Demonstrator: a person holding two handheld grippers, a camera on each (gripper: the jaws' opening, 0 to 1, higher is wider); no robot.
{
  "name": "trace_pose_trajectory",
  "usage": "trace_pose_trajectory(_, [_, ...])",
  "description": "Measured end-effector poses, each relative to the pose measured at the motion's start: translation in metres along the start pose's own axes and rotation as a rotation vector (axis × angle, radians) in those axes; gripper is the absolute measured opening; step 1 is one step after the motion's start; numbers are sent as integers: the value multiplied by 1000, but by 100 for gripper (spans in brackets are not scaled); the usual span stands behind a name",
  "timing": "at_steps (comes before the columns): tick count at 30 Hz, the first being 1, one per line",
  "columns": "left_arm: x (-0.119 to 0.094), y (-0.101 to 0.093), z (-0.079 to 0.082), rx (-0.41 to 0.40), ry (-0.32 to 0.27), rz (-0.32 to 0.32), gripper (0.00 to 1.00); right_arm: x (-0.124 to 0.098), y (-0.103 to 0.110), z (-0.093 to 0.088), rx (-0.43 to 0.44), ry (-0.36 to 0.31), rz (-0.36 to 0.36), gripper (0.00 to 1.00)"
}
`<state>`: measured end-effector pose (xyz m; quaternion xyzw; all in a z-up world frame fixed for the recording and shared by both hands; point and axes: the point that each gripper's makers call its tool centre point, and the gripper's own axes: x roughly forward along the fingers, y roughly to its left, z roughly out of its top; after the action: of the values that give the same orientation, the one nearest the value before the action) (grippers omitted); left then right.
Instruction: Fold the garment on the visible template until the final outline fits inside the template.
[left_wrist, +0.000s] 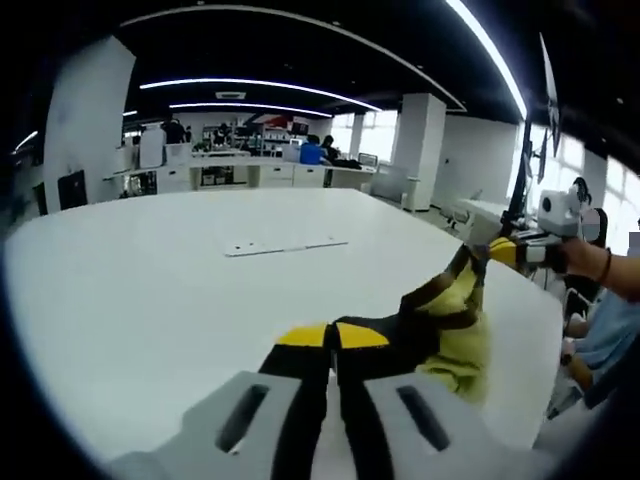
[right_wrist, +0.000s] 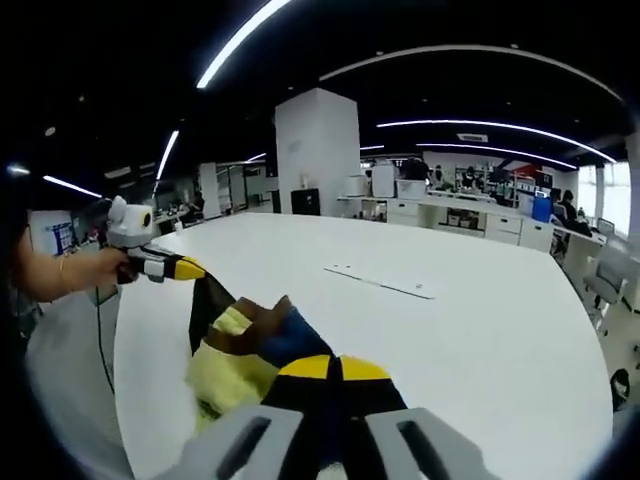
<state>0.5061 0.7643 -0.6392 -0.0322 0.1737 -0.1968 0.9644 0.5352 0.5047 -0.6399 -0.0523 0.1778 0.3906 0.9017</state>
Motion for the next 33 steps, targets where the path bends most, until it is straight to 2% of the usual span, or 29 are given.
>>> trace_pose_trajectory(3, [-6, 5, 14, -16, -44, 21, 0, -4, -7, 6, -1, -10, -23, 0])
trace_pose_trajectory(11, [-16, 20, 21, -24, -67, 78, 0, -8, -19, 8, 6, -3, -56, 0])
trace_pose_trajectory(17, [-27, 35, 30, -47, -105, 126, 0, -9, -29, 10, 18, 7, -71, 0])
trace_pose_trajectory(22, [-28, 49, 43, -73, -154, 150, 0, -1, -41, 19, 17, 11, -83, 0])
trace_pose_trajectory(29, [-23, 70, 74, -106, -249, 188, 0, 19, -58, 44, 52, -27, -95, 0])
trace_pose_trajectory(33, [-15, 84, 82, -123, -268, 211, 0, 34, -69, 55, 90, -47, -112, 0])
